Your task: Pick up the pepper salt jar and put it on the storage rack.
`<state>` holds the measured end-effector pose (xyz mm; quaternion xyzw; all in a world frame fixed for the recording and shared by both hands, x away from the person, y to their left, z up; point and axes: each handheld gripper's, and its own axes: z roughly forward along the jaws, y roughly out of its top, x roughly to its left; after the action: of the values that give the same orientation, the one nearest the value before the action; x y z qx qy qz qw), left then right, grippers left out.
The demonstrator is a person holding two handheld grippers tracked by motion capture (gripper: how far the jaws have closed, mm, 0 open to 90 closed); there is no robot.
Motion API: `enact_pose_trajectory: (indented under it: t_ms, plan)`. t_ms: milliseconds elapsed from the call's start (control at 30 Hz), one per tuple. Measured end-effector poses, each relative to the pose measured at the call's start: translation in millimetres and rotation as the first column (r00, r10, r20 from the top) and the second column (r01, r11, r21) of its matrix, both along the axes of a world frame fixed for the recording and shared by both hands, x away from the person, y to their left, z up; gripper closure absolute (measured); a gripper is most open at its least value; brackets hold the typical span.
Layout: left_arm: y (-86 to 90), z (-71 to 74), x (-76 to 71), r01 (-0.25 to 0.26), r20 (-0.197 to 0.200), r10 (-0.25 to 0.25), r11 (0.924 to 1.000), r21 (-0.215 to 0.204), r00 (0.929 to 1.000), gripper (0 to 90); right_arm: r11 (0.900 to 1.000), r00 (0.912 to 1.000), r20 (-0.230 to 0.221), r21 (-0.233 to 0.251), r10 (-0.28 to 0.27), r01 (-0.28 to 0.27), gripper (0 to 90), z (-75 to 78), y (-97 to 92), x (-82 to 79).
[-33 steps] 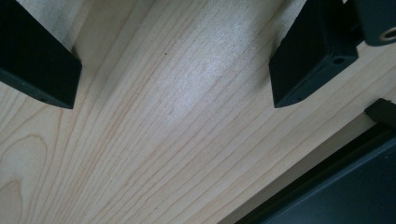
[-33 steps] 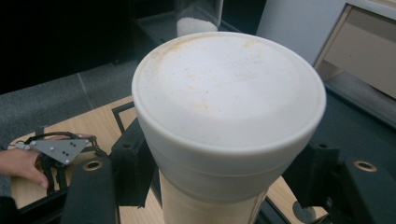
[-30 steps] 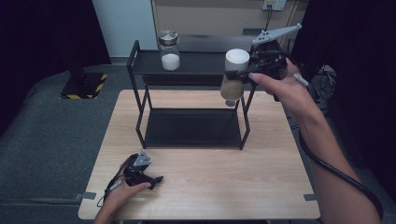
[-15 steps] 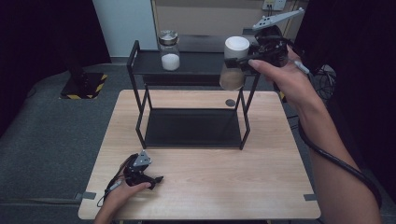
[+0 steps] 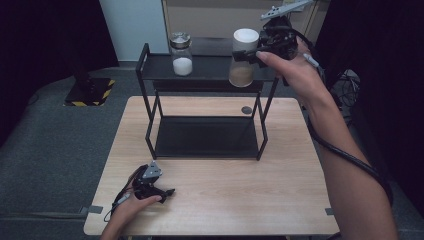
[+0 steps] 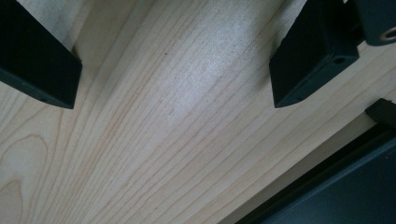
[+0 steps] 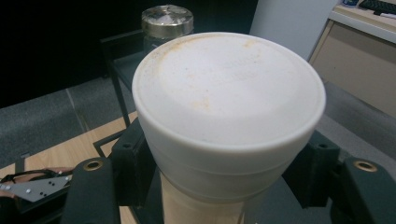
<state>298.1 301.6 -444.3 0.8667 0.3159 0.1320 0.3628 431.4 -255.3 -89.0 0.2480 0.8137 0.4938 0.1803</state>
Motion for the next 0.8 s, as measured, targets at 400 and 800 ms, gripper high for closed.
enact_pose_trajectory:
  t_ms: [400,800]
  plan:
    - [0.0,0.0,0.0,0.000,0.000,0.000,1.0000,0.000,1.0000,1.1,0.9990,0.9990,-0.004,-0.002,-0.045,0.045,35.4,0.8,18.4,23.4]
    - [-0.2,0.3,-0.2,0.002,0.002,-0.002,1.0000,0.004,1.0000,1.2,0.9976,0.9975,-0.010,0.002,-0.070,0.070,35.4,-6.4,28.1,42.3]
